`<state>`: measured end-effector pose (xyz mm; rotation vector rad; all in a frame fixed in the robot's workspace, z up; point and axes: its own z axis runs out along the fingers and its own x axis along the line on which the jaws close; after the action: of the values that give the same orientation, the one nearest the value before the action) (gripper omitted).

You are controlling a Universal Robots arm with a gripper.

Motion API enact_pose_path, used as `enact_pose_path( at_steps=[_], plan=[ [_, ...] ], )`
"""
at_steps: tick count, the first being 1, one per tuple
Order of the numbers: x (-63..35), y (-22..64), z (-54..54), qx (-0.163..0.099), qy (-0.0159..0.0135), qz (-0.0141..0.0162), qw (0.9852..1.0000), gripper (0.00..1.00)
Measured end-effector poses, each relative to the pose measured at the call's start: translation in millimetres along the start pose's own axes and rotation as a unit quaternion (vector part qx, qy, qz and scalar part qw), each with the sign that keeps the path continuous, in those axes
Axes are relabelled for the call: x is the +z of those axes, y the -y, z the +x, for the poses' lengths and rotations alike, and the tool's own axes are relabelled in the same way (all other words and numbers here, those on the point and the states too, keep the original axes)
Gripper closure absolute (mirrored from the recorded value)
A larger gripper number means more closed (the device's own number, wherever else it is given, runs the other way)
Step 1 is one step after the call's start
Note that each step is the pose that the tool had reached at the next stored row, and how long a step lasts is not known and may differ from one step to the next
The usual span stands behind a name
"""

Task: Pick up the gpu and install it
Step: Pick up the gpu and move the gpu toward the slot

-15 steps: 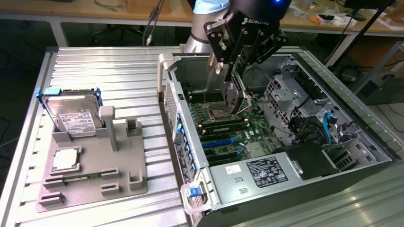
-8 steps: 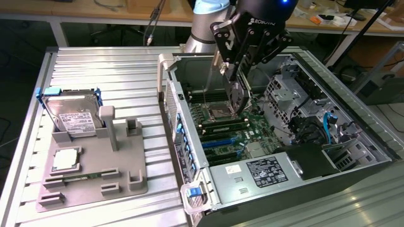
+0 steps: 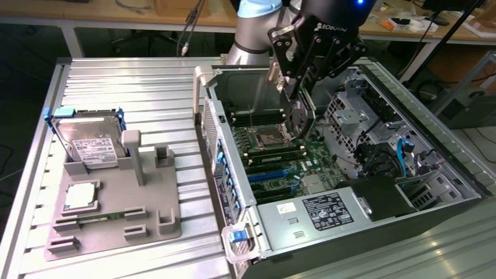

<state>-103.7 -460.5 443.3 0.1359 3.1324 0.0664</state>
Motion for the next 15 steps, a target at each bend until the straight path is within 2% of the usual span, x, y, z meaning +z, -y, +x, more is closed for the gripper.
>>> enact_pose_path(
  at_steps=[15],
  plan=[
    [0.0, -0.4, -4.9, 0.000, 0.0000, 0.0000, 1.0000, 0.73]
  ],
)
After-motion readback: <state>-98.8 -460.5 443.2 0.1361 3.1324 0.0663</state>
